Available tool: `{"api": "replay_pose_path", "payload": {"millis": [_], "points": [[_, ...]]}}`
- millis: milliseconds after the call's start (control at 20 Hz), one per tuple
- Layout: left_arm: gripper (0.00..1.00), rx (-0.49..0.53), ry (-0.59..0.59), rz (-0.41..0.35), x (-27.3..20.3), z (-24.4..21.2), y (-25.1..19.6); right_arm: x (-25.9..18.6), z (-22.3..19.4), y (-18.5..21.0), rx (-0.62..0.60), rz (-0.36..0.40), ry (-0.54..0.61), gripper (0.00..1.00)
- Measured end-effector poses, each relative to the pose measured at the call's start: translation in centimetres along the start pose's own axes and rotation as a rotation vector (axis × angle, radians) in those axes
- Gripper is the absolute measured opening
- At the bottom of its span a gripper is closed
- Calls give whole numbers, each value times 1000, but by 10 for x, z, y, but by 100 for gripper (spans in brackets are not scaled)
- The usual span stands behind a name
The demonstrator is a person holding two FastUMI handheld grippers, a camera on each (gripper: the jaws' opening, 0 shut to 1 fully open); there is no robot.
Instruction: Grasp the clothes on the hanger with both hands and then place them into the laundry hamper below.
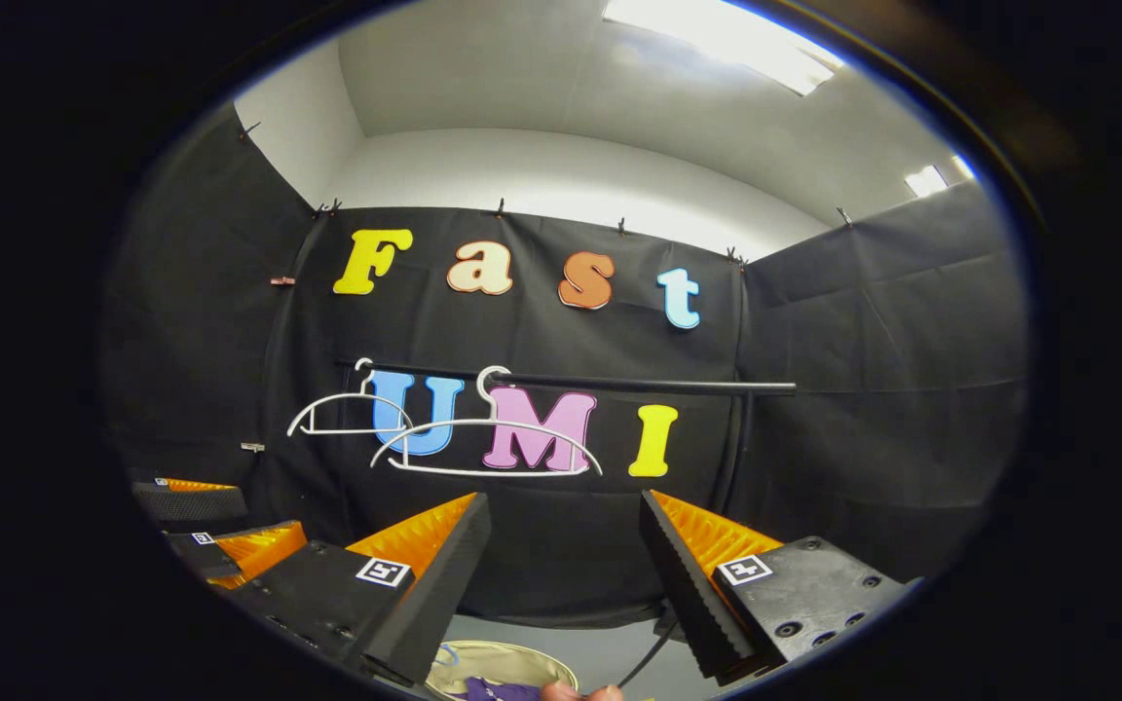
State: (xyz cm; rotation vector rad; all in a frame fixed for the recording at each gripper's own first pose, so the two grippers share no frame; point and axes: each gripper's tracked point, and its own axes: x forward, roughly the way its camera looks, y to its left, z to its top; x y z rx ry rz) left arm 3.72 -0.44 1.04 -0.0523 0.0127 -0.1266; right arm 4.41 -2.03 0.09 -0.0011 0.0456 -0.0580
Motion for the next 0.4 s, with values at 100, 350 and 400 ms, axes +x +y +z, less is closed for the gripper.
{"api": "replay_pose_path", "payload": {"millis": [100, 350, 400], "points": [[95, -1, 0, -1, 0, -1, -2, 0, 0, -1, 0, 0, 1, 98], [95, 2, 1, 2, 1, -1, -2, 2, -1, -4, 5, 0, 1, 98], [95, 2, 0, 3, 1, -2, -3, 2, -1, -4, 3, 1, 2, 98]]}}
